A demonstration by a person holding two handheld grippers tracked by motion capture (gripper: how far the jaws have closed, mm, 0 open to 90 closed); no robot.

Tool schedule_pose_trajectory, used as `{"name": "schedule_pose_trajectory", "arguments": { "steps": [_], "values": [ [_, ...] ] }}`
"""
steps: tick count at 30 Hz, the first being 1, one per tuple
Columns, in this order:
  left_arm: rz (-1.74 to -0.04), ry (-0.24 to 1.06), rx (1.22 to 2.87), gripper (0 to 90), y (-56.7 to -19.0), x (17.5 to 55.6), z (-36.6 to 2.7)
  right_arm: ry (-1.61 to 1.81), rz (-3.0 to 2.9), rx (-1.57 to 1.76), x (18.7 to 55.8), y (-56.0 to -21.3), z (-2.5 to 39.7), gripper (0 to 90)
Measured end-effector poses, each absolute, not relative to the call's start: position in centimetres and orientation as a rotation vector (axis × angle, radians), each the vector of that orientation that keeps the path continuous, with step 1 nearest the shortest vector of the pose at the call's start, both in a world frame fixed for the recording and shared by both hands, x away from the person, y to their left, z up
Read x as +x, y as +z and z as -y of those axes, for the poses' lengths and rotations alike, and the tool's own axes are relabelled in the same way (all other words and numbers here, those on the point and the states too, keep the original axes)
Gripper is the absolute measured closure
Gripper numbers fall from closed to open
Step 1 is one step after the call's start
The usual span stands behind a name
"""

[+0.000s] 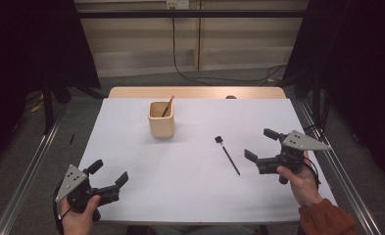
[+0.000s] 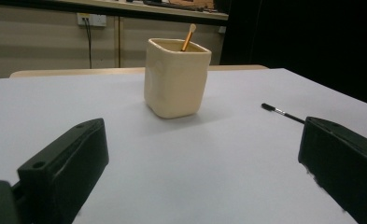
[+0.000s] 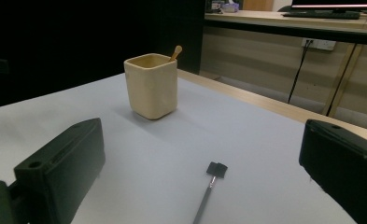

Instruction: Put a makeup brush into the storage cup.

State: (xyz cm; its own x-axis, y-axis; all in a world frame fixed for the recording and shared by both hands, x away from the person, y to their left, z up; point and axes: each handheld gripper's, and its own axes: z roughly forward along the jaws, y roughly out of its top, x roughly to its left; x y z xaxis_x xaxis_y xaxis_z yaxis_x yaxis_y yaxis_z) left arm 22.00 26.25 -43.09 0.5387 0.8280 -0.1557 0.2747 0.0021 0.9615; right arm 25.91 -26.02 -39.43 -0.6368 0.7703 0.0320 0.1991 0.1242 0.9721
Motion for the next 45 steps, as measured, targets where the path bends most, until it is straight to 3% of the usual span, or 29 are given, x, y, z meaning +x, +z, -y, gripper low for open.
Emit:
{"name": "schedule_pose_trajectory", "arguments": {
  "steps": [19, 45],
  "values": [
    [-0.946, 0.546, 1.595, 2.0, -43.3, 22.4, -26.0, 1.479, -1.992, 0.928, 31.3, -38.1, 24.0, 1.1],
    [-0.950, 0.553, 1.590, 1.9, -43.2, 22.4, -26.1, 1.170, -2.438, 1.060, 34.1, -38.1, 23.3, 4.3]
  ]
}}
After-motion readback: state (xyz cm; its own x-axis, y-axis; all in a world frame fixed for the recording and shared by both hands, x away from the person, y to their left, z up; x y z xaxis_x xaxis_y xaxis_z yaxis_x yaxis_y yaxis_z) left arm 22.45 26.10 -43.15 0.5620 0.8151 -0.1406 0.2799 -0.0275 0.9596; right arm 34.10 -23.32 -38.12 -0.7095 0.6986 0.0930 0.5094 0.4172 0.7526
